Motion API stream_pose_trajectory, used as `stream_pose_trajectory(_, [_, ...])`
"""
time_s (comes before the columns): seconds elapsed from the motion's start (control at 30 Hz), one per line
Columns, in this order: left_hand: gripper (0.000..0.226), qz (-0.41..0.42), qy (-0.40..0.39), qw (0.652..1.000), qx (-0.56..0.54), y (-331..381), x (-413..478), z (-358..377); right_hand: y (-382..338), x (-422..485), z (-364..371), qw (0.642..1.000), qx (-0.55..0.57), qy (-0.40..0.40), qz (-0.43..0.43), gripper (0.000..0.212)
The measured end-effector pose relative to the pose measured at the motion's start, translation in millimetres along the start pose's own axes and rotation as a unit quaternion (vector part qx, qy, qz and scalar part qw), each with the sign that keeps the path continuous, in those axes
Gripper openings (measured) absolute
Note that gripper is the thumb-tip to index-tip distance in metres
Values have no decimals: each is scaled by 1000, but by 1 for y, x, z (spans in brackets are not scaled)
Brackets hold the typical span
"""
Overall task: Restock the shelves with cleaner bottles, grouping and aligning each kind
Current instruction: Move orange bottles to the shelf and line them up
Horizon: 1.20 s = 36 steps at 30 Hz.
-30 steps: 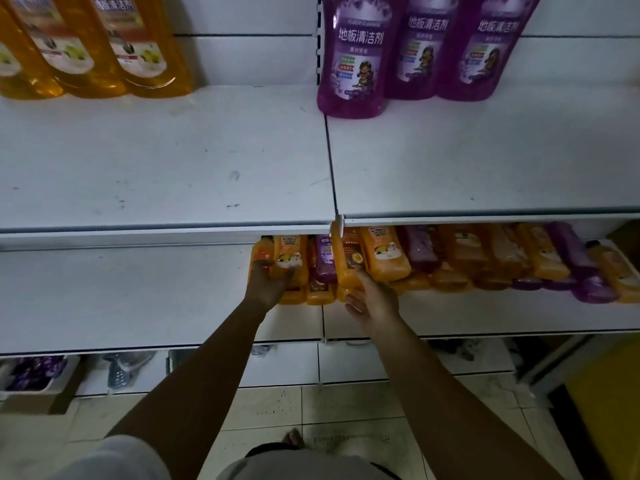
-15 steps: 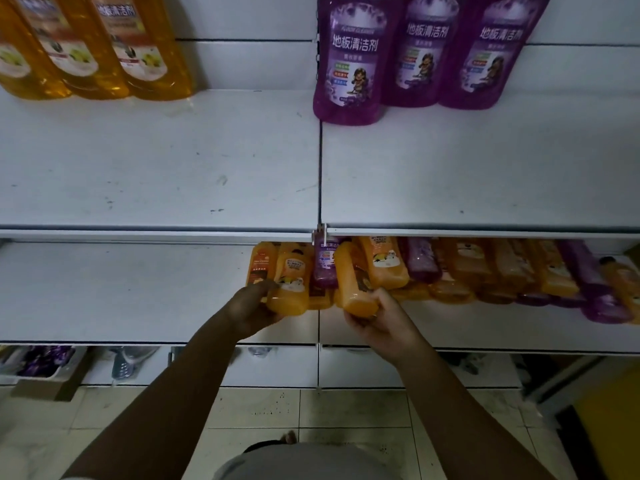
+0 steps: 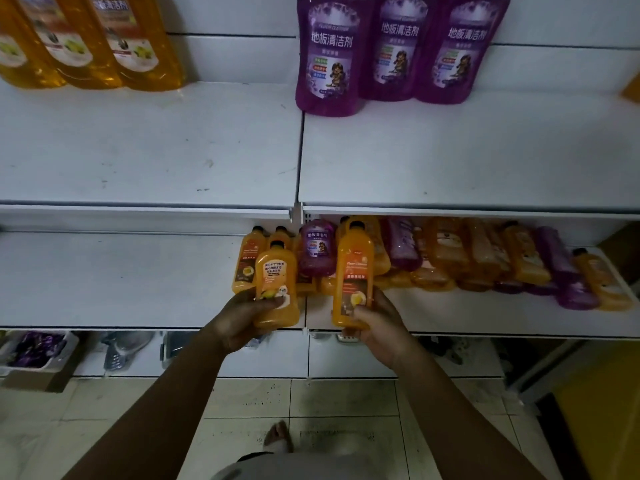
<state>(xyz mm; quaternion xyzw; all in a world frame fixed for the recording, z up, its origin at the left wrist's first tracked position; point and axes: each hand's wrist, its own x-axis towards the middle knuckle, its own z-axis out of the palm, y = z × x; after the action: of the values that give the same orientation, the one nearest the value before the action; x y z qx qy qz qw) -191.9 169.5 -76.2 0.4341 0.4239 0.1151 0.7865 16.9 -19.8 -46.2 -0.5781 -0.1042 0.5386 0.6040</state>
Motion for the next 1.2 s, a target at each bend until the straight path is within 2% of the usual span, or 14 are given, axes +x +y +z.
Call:
stream_pose_trajectory(0.1, [91,33,-19,999,19,3,-20,23,-1,-18,-13,996,-21,55,-65,54])
stream_pose_trajectory(0.17, [83,51,-43,997,46,5,-29,50,-3,-33,-24,990,-13,109,-92,51])
stream_pose_trajectory(0.23, [71,69,-62,993,68,6,-32,80,-3,-49,-37,981,-14,157,-117,56])
stream_pose_trajectory(0.33, [91,87,-117,981,125,5,-25,131,-3,-87,-70,959,-24,213,-186,53])
stream_pose_trajectory(0.43, [76,102,-176,964,170,5,-18,185,-9,-132,-105,931,-34,271,-243,51])
stream_pose_trajectory(0.63, [60,138,-327,900,253,7,-31,299,-40,-226,-147,872,-35,404,-276,53])
stream_pose_trajectory(0.87, [56,174,-465,816,297,-2,-61,406,-66,-306,-167,772,-26,553,-311,45])
stream_pose_trajectory(1.0, [57,208,-492,795,286,5,-77,463,-83,-333,-187,731,-11,598,-329,50])
stream_pose_trajectory(1.1, [57,232,-486,800,266,12,-81,505,-95,-348,-216,713,-14,614,-339,57])
stream_pose_trajectory(1.2, [65,258,-469,809,243,18,-86,548,-110,-362,-255,708,-24,609,-356,55])
